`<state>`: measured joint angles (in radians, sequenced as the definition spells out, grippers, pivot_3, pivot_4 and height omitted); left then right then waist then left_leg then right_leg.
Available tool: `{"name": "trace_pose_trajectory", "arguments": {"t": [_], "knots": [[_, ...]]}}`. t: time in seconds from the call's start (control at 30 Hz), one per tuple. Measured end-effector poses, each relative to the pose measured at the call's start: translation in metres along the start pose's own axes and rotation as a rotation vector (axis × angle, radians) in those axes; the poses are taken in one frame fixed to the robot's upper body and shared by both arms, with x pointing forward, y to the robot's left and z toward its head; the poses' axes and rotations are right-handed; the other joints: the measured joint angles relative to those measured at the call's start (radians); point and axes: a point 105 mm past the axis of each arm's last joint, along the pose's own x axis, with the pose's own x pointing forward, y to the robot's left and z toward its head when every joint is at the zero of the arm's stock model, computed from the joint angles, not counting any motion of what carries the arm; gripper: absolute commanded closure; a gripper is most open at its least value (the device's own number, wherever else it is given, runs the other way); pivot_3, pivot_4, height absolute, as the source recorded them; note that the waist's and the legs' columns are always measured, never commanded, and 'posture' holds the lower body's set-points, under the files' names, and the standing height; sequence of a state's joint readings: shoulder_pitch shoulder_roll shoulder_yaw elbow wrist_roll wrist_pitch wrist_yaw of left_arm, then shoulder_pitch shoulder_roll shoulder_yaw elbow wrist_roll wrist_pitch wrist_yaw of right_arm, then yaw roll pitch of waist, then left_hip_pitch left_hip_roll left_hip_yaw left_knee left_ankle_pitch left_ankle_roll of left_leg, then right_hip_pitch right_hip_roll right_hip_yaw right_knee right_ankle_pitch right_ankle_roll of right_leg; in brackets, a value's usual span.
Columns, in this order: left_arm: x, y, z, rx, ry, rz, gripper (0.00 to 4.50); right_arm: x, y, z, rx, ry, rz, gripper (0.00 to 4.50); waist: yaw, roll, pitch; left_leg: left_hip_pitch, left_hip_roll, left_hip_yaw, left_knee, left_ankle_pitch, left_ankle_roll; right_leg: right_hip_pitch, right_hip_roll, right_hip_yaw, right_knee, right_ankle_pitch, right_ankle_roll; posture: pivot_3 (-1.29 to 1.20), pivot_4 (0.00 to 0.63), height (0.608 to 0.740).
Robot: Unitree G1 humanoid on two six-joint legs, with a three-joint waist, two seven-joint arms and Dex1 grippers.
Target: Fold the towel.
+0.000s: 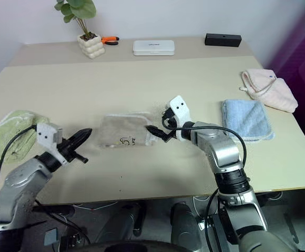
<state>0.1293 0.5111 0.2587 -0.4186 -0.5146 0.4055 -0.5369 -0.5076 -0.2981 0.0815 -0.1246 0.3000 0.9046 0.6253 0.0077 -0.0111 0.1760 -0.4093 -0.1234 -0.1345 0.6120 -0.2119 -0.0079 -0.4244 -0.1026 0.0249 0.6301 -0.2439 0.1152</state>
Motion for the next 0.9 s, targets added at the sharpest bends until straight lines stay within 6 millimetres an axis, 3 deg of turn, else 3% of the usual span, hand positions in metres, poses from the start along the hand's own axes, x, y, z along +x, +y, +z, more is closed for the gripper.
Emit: {"name": "trace_pose_trajectory", "arguments": {"t": [0.17, 0.27, 0.3, 0.37, 0.6, 0.77, 0.9], "knots": [[-0.007, -0.009, 0.003, 0.017, 0.002, -0.052, 4.5, 0.017, 0.009, -0.014, 0.166, 0.052, 0.035, 0.07, -0.001, 0.0, 0.0, 0.0, 0.0, 0.0, 0.0, 0.0, 0.0, 0.0, 0.0, 0.0, 0.0, 0.0, 0.0, 0.0, 0.15, 0.74], [-0.009, -0.011, 0.004, 0.035, 0.01, -0.068, 4.5, 0.023, 0.012, -0.013, 0.187, 0.055, 0.049, 0.07, -0.002, 0.0, 0.0, 0.0, 0.0, 0.0, 0.0, 0.0, 0.0, 0.0, 0.0, 0.0, 0.0, 0.0, 0.0, 0.0, 0.15, 0.74], [-0.009, -0.012, 0.004, 0.037, 0.01, -0.069, 4.5, 0.024, 0.013, -0.012, 0.185, 0.055, 0.054, 0.3, -0.003, 0.0, 0.0, 0.0, 0.0, 0.0, 0.0, 0.0, 0.0, 0.0, 0.0, 0.0, 0.0, 0.0, 0.0, 0.0, 0.15, 0.74], [-0.008, -0.012, 0.006, 0.04, 0.005, -0.07, 4.5, 0.028, 0.017, -0.01, 0.195, 0.045, 0.071, 0.91, -0.004, 0.0, 0.0, 0.0, 0.0, 0.0, 0.0, 0.0, 0.0, 0.0, 0.001, 0.0, 0.0, 0.0, 0.001, 0.0, 0.15, 0.74], [0.0, -0.018, 0.013, 0.047, -0.019, -0.083, 4.5, 0.034, 0.025, -0.001, 0.208, 0.018, 0.112, 4.48, -0.006, 0.001, 0.0, 0.0, 0.0, 0.0, 0.0, 0.0, 0.0, 0.0, 0.001, 0.0, 0.0, 0.002, 0.003, 0.0, 0.15, 0.74], [0.01, -0.027, 0.019, 0.04, -0.048, -0.121, 4.5, 0.028, 0.02, 0.007, 0.192, -0.025, 0.077, 4.48, -0.005, 0.001, 0.0, 0.0, 0.0, 0.0, 0.0, 0.0, 0.0, 0.0, 0.001, 0.0, 0.0, 0.002, 0.003, 0.0, 0.15, 0.74], [0.021, -0.033, 0.023, 0.025, -0.074, -0.156, 4.5, -0.006, -0.018, 0.039, 0.175, -0.189, -0.076, 4.48, 0.006, 0.001, 0.001, 0.0, -0.001, 0.0, 0.0, 0.0, 0.0, 0.0, 0.001, 0.0, 0.0, 0.002, 0.003, 0.0, 0.15, 0.74]]}}
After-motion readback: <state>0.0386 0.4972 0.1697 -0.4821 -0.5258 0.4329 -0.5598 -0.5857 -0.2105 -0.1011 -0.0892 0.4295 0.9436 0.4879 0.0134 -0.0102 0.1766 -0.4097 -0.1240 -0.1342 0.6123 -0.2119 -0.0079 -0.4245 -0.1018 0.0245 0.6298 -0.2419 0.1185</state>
